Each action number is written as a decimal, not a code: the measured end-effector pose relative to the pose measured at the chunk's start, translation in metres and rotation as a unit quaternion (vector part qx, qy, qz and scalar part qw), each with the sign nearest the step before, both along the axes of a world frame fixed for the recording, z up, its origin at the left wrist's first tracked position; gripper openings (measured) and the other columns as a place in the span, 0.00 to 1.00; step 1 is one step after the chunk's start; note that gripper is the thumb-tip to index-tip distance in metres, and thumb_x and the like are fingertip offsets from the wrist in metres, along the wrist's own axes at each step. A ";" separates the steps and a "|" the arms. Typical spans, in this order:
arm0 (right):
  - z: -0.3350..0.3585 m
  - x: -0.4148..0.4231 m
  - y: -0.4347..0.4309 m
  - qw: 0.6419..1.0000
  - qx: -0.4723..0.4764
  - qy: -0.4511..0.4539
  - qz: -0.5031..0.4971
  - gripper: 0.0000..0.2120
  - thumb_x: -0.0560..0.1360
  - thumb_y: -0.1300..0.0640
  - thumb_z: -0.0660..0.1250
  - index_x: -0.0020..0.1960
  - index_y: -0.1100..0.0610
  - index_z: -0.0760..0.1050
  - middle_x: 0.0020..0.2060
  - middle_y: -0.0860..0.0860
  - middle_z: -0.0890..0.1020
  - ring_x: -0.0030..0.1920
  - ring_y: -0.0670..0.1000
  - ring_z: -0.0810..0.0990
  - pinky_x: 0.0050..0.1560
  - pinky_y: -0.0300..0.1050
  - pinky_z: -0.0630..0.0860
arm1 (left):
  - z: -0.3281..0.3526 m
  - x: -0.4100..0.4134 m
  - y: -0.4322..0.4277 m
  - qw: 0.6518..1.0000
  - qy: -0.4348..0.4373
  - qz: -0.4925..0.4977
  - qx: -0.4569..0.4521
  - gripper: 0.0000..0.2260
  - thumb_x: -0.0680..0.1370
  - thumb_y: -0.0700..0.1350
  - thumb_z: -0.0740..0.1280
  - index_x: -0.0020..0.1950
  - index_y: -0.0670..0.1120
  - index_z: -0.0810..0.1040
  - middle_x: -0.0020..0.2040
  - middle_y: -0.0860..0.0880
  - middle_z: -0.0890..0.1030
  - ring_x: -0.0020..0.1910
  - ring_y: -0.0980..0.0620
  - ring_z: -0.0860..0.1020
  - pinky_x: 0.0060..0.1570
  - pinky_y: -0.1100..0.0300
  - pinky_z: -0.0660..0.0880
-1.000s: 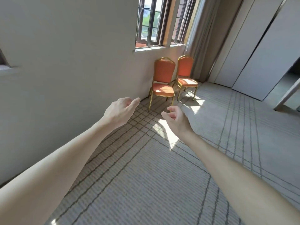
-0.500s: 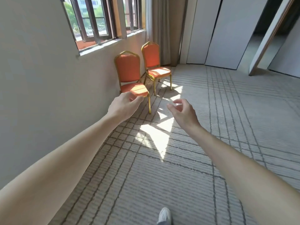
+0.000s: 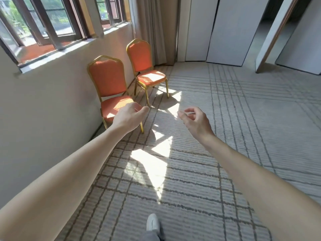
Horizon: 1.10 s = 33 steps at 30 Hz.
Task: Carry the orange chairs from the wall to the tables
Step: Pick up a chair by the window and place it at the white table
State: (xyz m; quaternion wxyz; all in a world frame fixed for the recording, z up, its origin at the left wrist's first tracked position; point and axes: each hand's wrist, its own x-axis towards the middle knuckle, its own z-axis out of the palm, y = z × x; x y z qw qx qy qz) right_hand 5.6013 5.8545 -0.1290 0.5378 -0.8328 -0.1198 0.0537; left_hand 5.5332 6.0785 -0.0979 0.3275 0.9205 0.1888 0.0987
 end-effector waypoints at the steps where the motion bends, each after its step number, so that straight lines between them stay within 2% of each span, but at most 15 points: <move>1: -0.005 0.028 0.004 1.000 -0.006 -0.001 -0.002 0.20 0.75 0.38 0.67 0.59 0.49 0.73 0.48 0.44 0.80 0.50 0.43 0.79 0.44 0.39 0.73 | -0.007 0.032 0.005 1.000 0.001 0.001 0.000 0.20 0.80 0.61 0.61 0.59 0.48 0.80 0.52 0.50 0.80 0.50 0.50 0.76 0.48 0.55 0.71; 4: -0.017 0.101 0.016 1.000 -0.022 -0.004 0.002 0.20 0.75 0.38 0.67 0.61 0.50 0.73 0.49 0.44 0.79 0.50 0.41 0.78 0.42 0.37 0.71 | -0.028 0.115 0.022 1.000 -0.008 -0.012 -0.010 0.19 0.80 0.61 0.61 0.57 0.47 0.80 0.52 0.50 0.80 0.49 0.50 0.76 0.45 0.56 0.69; 7: -0.023 0.204 0.041 0.999 -0.053 -0.005 0.003 0.20 0.75 0.39 0.68 0.61 0.50 0.73 0.49 0.44 0.80 0.50 0.43 0.79 0.43 0.37 0.72 | -0.048 0.220 0.043 0.998 -0.019 -0.010 -0.063 0.18 0.79 0.61 0.61 0.59 0.49 0.78 0.54 0.50 0.80 0.52 0.50 0.77 0.51 0.54 0.74; 11: -0.006 0.308 0.068 0.996 -0.084 -0.004 0.018 0.20 0.76 0.40 0.67 0.62 0.49 0.72 0.49 0.42 0.77 0.49 0.39 0.76 0.46 0.37 0.73 | -0.051 0.322 0.067 0.996 0.001 0.001 -0.090 0.17 0.78 0.61 0.62 0.57 0.50 0.78 0.55 0.51 0.80 0.54 0.49 0.78 0.57 0.49 0.76; 17: -0.005 0.448 0.101 0.997 -0.073 -0.010 0.025 0.20 0.76 0.40 0.66 0.62 0.49 0.72 0.51 0.44 0.79 0.52 0.42 0.78 0.47 0.39 0.74 | -0.049 0.452 0.107 0.997 0.012 0.018 -0.078 0.16 0.76 0.60 0.61 0.54 0.51 0.79 0.46 0.52 0.83 0.47 0.51 0.80 0.46 0.55 0.75; 19: -0.013 0.499 0.115 0.997 -0.064 -0.008 0.032 0.20 0.76 0.40 0.66 0.62 0.50 0.72 0.51 0.45 0.79 0.51 0.43 0.78 0.48 0.41 0.75 | -0.054 0.496 0.123 0.998 0.024 0.022 -0.062 0.16 0.77 0.61 0.61 0.54 0.52 0.79 0.46 0.53 0.82 0.47 0.51 0.79 0.44 0.56 0.73; 21: -0.026 0.549 0.131 0.997 -0.064 -0.007 0.044 0.19 0.76 0.40 0.67 0.62 0.50 0.72 0.50 0.45 0.80 0.51 0.43 0.78 0.52 0.44 0.77 | -0.063 0.541 0.139 0.997 0.034 0.036 -0.053 0.16 0.77 0.61 0.61 0.55 0.52 0.79 0.48 0.53 0.81 0.47 0.52 0.79 0.45 0.55 0.73; 24: -0.042 0.638 0.162 0.996 -0.059 -0.005 0.074 0.19 0.76 0.41 0.67 0.61 0.49 0.73 0.50 0.45 0.81 0.52 0.45 0.79 0.55 0.47 0.77 | -0.074 0.616 0.168 0.996 0.051 0.061 -0.049 0.17 0.78 0.62 0.62 0.56 0.51 0.79 0.50 0.52 0.81 0.50 0.50 0.79 0.53 0.52 0.77; 27: -0.041 0.739 0.204 0.990 -0.063 -0.006 0.124 0.18 0.75 0.41 0.67 0.60 0.49 0.73 0.50 0.45 0.81 0.51 0.43 0.79 0.50 0.42 0.75 | -0.077 0.697 0.204 0.992 0.047 0.103 -0.063 0.17 0.77 0.62 0.61 0.56 0.52 0.78 0.54 0.51 0.81 0.53 0.49 0.79 0.57 0.50 0.76; 29: -0.033 0.790 0.230 0.986 -0.076 -0.011 0.149 0.17 0.75 0.40 0.67 0.59 0.48 0.73 0.50 0.44 0.82 0.51 0.42 0.79 0.47 0.38 0.73 | -0.075 0.734 0.225 0.987 0.048 0.137 -0.074 0.17 0.77 0.62 0.61 0.56 0.52 0.78 0.55 0.51 0.81 0.54 0.49 0.79 0.58 0.49 0.76; 33: -0.022 0.874 0.291 0.974 -0.094 -0.028 0.207 0.16 0.75 0.41 0.67 0.59 0.47 0.73 0.48 0.42 0.81 0.51 0.42 0.79 0.49 0.41 0.73 | -0.071 0.790 0.272 0.977 0.052 0.191 -0.079 0.18 0.76 0.63 0.60 0.55 0.52 0.78 0.51 0.51 0.82 0.49 0.48 0.82 0.55 0.48 0.79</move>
